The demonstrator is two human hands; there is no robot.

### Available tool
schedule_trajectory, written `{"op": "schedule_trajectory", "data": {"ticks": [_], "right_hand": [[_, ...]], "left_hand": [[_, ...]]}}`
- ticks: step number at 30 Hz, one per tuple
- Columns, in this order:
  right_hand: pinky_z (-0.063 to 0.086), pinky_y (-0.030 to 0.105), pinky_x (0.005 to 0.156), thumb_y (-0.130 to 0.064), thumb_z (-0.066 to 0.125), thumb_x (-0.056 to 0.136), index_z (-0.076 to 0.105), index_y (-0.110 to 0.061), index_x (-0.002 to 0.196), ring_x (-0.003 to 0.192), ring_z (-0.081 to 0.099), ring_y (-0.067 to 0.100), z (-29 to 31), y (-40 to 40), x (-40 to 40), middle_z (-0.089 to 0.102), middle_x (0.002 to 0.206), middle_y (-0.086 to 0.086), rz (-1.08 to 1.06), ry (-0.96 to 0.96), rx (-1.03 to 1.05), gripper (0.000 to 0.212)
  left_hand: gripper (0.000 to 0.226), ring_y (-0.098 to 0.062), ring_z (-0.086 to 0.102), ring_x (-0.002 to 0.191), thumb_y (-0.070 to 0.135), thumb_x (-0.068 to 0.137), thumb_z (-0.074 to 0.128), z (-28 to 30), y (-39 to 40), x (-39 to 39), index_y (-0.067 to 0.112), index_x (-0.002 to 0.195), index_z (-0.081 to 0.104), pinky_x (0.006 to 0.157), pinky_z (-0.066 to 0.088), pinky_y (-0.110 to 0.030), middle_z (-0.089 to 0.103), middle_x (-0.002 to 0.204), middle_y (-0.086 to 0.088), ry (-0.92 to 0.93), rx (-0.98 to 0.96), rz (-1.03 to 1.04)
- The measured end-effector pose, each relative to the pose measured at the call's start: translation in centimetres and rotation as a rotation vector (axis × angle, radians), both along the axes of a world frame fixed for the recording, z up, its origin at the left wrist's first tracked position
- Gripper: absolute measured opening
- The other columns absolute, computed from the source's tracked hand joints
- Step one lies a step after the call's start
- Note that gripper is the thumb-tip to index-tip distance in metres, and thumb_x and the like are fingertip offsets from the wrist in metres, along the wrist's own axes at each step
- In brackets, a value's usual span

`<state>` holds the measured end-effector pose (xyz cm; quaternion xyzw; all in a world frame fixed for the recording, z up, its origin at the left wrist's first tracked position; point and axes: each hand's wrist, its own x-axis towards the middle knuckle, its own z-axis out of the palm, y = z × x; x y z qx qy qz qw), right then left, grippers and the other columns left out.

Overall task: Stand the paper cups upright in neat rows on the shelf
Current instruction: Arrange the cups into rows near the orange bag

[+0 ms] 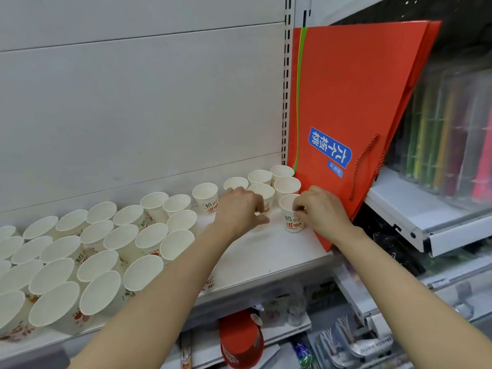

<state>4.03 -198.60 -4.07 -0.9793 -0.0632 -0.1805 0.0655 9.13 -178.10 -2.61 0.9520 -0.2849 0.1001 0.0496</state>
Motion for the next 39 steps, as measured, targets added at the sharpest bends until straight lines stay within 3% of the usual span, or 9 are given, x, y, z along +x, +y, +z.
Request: {"op": "schedule_trajectory", "data": {"ticks": [4, 8, 14, 17, 27, 31, 34, 37, 39], "right_hand": [[0.026, 0.027, 0.061, -0.019, 0.064, 0.079, 0.069, -0.019, 0.081, 0.087, 0.05, 0.019, -0.1, -0.5, 0.2, 0.063, 0.082, -0.003, -0.021, 0.016, 0.013, 0.005], [0.028, 0.028, 0.061, -0.019, 0.061, 0.079, 0.068, -0.022, 0.082, 0.088, 0.052, 0.022, -0.5, -0.7, 0.2, 0.062, 0.085, 0.001, -0.034, 0.045, 0.018, 0.008], [0.029, 0.028, 0.061, -0.017, 0.06, 0.081, 0.068, -0.021, 0.084, 0.087, 0.05, 0.02, -0.7, -1.1, 0.3, 0.064, 0.086, -0.001, -0.018, 0.037, 0.01, 0.009], [0.031, 0.028, 0.06, -0.015, 0.06, 0.081, 0.069, -0.018, 0.083, 0.086, 0.05, 0.019, -0.7, -1.1, 0.3, 0.065, 0.085, -0.002, -0.006, 0.024, 0.007, 0.009], [0.032, 0.028, 0.062, -0.015, 0.067, 0.08, 0.068, -0.018, 0.088, 0.085, 0.05, 0.02, -1.2, -1.2, 0.3, 0.065, 0.087, -0.004, 0.033, -0.028, -0.01, 0.009], [0.039, 0.029, 0.065, -0.019, 0.084, 0.067, 0.071, -0.016, 0.09, 0.079, 0.057, 0.023, -1.3, -0.3, -0.4, 0.068, 0.086, -0.002, 0.136, -0.211, 0.089, 0.026], [0.045, 0.034, 0.062, -0.016, 0.081, 0.072, 0.07, -0.015, 0.081, 0.076, 0.057, 0.023, -1.1, 2.4, -1.4, 0.067, 0.08, -0.001, 0.263, -0.344, 0.161, 0.014], [0.045, 0.033, 0.063, -0.02, 0.074, 0.079, 0.071, -0.015, 0.08, 0.076, 0.056, 0.02, -1.6, 7.1, -2.6, 0.067, 0.079, -0.004, 0.493, -0.335, 0.194, 0.006], [0.043, 0.028, 0.068, -0.029, 0.072, 0.08, 0.072, -0.016, 0.087, 0.081, 0.054, 0.018, -1.8, 10.6, -3.7, 0.067, 0.085, -0.005, 0.64, -0.291, 0.194, 0.015]], "left_hand": [[0.041, -0.02, 0.052, 0.099, 0.053, 0.071, 0.073, -0.5, 1.2, -0.6, 0.027, 0.099, 0.058, 0.08, 0.034, -0.032, 0.064, 0.102, 0.007, -0.082, 0.057, 0.05], [0.051, -0.022, 0.05, 0.104, 0.039, 0.068, 0.079, -0.7, 2.4, 0.3, 0.025, 0.108, 0.052, 0.083, 0.037, -0.031, 0.062, 0.11, 0.006, 0.053, 0.045, 0.058], [0.012, -0.019, 0.055, 0.099, 0.026, 0.085, 0.066, -0.5, 2.2, 0.9, 0.03, 0.096, 0.07, 0.075, 0.038, -0.029, 0.069, 0.101, 0.008, 0.033, 0.117, -0.058], [0.014, -0.019, 0.059, 0.097, 0.023, 0.083, 0.067, -0.7, 1.2, 0.9, 0.03, 0.094, 0.071, 0.072, 0.045, -0.029, 0.07, 0.098, 0.008, 0.042, 0.072, -0.065], [0.026, -0.018, 0.059, 0.103, 0.035, 0.083, 0.069, -0.8, 0.6, 0.3, 0.03, 0.108, 0.067, 0.073, 0.038, -0.026, 0.066, 0.112, 0.007, 0.012, 0.003, -0.104], [0.024, -0.014, 0.06, 0.101, 0.036, 0.085, 0.068, 0.4, 4.6, -0.5, 0.033, 0.109, 0.067, 0.075, 0.044, -0.029, 0.065, 0.109, 0.012, -0.011, -0.09, -0.004], [0.009, -0.014, 0.059, 0.091, 0.029, 0.085, 0.066, 1.6, 9.8, -0.5, 0.033, 0.091, 0.072, 0.066, 0.042, -0.029, 0.068, 0.092, 0.011, -0.034, -0.165, 0.22], [0.004, -0.015, 0.061, 0.085, 0.03, 0.081, 0.068, 2.0, 14.4, -0.2, 0.033, 0.08, 0.071, 0.064, 0.044, -0.029, 0.069, 0.085, 0.011, -0.01, -0.208, 0.36], [0.007, -0.015, 0.062, 0.083, 0.037, 0.081, 0.068, 2.2, 15.2, -0.1, 0.031, 0.081, 0.071, 0.064, 0.046, -0.029, 0.069, 0.085, 0.009, 0.058, -0.176, 0.387]]}}
